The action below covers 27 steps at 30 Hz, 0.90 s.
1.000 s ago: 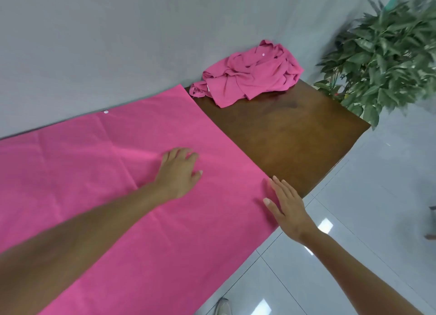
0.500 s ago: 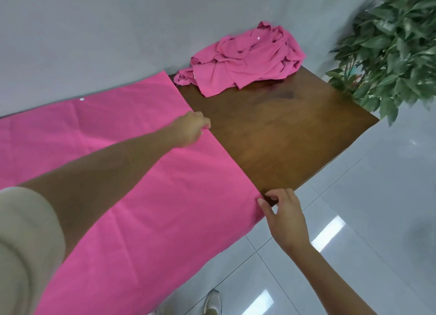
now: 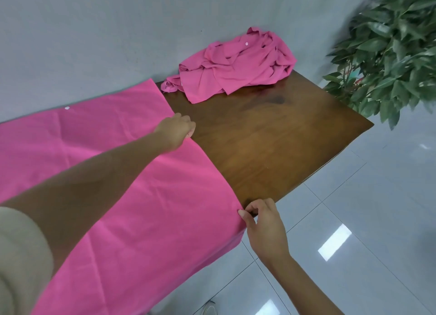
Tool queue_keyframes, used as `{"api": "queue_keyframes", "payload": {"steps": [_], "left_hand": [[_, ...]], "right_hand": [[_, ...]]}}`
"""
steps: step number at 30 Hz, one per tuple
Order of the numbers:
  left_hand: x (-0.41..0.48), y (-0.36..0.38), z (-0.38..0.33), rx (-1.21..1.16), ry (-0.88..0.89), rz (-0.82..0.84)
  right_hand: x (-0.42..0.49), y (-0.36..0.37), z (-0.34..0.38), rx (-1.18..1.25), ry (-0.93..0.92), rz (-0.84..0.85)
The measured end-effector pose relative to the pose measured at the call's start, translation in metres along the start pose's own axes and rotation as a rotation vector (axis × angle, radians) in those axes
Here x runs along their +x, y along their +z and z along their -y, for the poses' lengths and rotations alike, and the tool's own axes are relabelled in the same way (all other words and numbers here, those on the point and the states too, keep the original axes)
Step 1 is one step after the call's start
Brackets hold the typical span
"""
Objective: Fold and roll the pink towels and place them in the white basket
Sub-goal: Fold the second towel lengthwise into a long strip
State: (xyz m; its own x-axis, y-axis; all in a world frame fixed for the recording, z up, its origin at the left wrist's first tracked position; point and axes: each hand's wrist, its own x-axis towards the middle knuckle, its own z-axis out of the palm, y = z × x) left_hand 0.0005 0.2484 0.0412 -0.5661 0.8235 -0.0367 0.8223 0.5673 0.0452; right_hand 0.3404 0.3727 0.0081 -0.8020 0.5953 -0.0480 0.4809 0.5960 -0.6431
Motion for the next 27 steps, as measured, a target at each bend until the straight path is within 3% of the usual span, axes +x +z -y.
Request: {"api": "queue_keyframes", "payload": {"steps": [18,27], "left_hand": [[-0.074,-0.044,0.049,-0.059,0.113,-0.108],[-0.158,-0.048,0.082,-0.110,0.229,-0.126]], "right_hand": [[-0.045,0.002,0.034,0.102,0.048,0.050],[-0.093,0.016,0.062,-0.096,0.081,0.035]]}}
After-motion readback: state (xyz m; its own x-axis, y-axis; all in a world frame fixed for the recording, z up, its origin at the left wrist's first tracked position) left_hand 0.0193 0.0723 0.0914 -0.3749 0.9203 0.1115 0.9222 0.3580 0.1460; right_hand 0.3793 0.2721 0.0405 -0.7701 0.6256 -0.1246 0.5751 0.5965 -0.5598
